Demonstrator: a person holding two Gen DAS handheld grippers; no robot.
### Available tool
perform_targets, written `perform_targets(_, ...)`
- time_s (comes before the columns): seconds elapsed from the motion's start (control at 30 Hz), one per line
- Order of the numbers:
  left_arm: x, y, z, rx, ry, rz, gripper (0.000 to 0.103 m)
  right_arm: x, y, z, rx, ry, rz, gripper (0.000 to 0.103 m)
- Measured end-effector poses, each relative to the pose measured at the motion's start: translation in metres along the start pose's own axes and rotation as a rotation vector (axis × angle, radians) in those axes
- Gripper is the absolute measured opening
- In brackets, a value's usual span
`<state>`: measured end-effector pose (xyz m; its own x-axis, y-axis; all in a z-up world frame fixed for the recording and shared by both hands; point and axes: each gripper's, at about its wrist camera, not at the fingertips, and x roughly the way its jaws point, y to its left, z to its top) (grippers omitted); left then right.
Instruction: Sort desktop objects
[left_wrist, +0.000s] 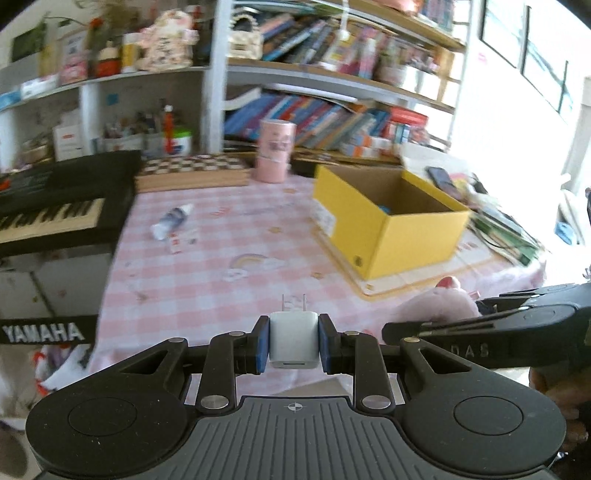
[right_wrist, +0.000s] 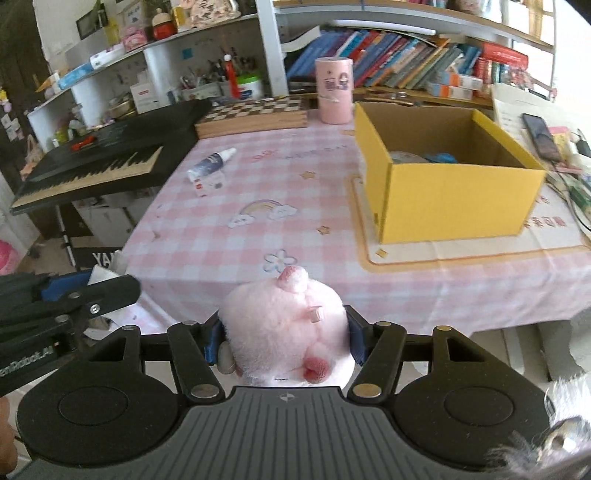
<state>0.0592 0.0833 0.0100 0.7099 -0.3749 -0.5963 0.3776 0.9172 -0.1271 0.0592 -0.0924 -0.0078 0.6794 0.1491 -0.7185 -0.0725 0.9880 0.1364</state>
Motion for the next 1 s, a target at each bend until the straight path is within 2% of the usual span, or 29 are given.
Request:
perform_targets(0.2,0.016,-0.026,0.001,0.051,0.03,-0.119,0.025,-0.02,-0.015,-0.017,-0.004,-0.015,-0.094,0.059)
perform_targets(0.43,0.031,-0.056,0.002,0.123,0.055,-0.204,0.025,-0.031,-0.047,-0.031,0.1,-0.001,-0.168,0.059)
perform_targets(0.7,0.045,-0.077,0.008,0.166,0.072,-0.22,0.025,-0.034,-0.069,-0.034,0.127,-0.003,-0.181,0.059)
perform_targets(1.0,0.07,-0.105,0.026,0.166,0.065,-0.194,0.025,-0.028,-0.112,-0.016,0.151,-0.011,-0.175,0.059)
